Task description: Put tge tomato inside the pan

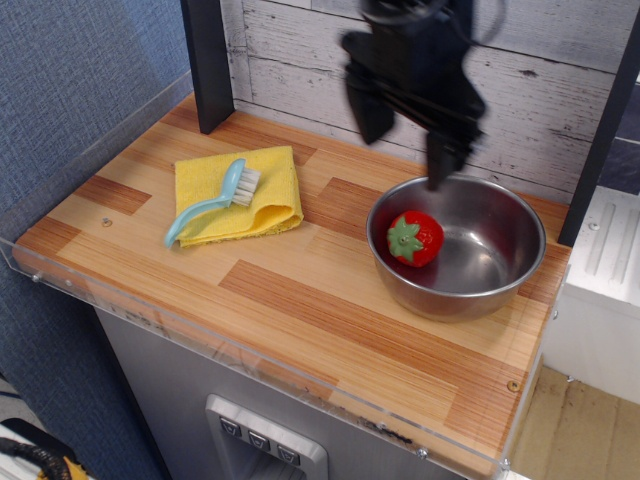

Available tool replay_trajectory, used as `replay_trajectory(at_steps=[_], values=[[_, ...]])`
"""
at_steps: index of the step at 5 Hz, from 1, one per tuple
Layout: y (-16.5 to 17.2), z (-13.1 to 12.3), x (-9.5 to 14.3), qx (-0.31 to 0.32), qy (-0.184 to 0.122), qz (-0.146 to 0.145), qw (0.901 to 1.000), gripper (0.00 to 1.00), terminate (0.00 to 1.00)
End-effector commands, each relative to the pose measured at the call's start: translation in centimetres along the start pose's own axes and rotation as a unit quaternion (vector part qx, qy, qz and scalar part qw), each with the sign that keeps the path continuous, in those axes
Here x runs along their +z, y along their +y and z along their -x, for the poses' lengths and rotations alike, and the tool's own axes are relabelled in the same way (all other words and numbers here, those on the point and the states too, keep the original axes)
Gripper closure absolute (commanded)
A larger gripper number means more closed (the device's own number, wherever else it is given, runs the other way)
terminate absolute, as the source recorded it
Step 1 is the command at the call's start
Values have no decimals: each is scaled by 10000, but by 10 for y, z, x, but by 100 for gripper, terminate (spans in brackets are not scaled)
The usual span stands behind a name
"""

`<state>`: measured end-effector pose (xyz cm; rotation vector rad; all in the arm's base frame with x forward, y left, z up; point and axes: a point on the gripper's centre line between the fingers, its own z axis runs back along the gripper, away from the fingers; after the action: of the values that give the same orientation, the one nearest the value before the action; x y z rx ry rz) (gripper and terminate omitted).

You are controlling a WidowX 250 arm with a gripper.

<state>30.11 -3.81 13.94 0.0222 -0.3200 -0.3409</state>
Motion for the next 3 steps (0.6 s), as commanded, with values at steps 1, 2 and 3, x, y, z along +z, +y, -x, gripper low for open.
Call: replay_trajectory(at_steps=[1, 2, 3], values=[[49, 26, 12, 767, 303, -249, 9963, 0, 0], [56, 34, 3, 866, 146, 133, 9960, 0, 0], [56, 34, 3, 866, 146, 133, 9960, 0, 0]])
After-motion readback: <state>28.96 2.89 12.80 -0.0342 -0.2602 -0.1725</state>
